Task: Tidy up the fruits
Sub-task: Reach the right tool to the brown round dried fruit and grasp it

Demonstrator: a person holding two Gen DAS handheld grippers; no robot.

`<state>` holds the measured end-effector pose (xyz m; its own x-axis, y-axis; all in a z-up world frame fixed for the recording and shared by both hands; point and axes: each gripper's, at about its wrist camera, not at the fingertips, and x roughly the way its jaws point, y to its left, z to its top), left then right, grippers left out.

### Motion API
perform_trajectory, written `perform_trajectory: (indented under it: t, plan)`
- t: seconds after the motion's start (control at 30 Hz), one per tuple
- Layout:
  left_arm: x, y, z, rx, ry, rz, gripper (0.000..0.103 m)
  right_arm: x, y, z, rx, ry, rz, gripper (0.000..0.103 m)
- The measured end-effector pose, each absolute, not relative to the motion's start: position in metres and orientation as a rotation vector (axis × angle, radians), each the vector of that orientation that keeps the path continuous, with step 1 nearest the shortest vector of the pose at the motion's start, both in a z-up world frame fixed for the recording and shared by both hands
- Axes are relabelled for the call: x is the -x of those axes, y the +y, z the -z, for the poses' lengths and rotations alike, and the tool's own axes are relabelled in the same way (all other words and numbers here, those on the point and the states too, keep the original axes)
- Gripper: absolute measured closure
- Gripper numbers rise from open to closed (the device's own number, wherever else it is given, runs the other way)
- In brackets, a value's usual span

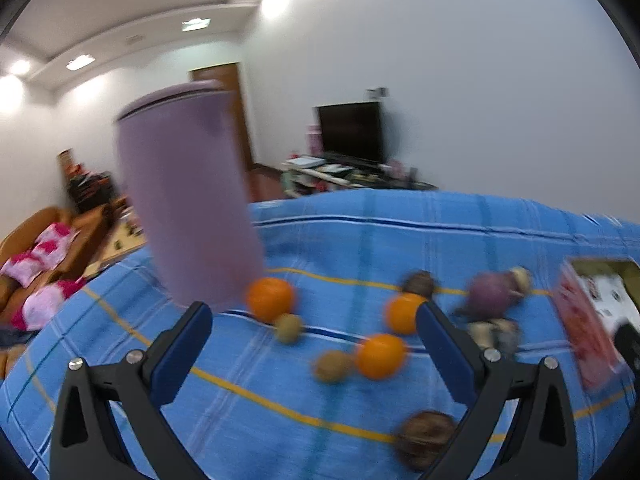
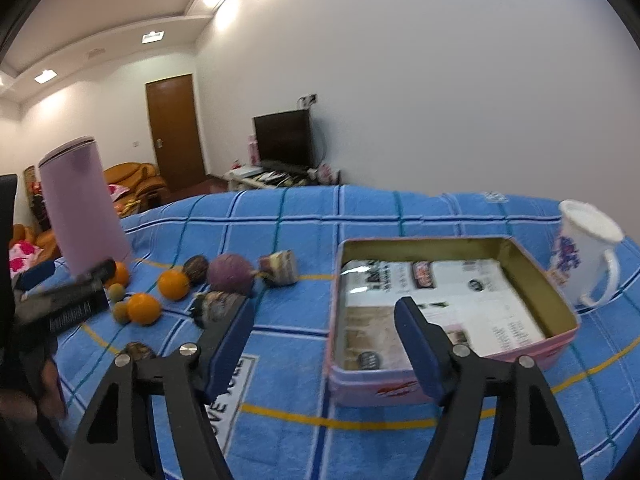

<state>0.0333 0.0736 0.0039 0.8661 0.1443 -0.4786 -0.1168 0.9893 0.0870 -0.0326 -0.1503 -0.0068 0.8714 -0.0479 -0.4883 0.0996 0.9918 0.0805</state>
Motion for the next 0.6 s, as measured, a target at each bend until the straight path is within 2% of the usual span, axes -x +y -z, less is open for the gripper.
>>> perform_trajectory:
  t: [0.17, 0.3, 0.47, 0.6]
  plan:
    - [-0.043, 0.115, 0.000, 0.034, 0.566, -0.196, 0.000, 0.024, -0.138, 0.013, -0.129, 0.558, -0.017, 0.029]
    - [-0.044, 0.120, 0.001, 0.033, 0.575, -0.195, 0.000, 0.014, -0.118, 0.023, -0.179, 0.655, -0.197, 0.029]
    - [-0.050, 0.120, 0.009, -0.054, 0.594, -0.300, 0.000, 0.001, -0.057, 0.031, -0.064, 0.751, -0.349, 0.029]
    - [-0.053, 0.141, 0.009, -0.006, 0.610, -0.355, 0.000, -0.019, -0.028, 0.036, -0.047, 0.812, -0.393, 0.029]
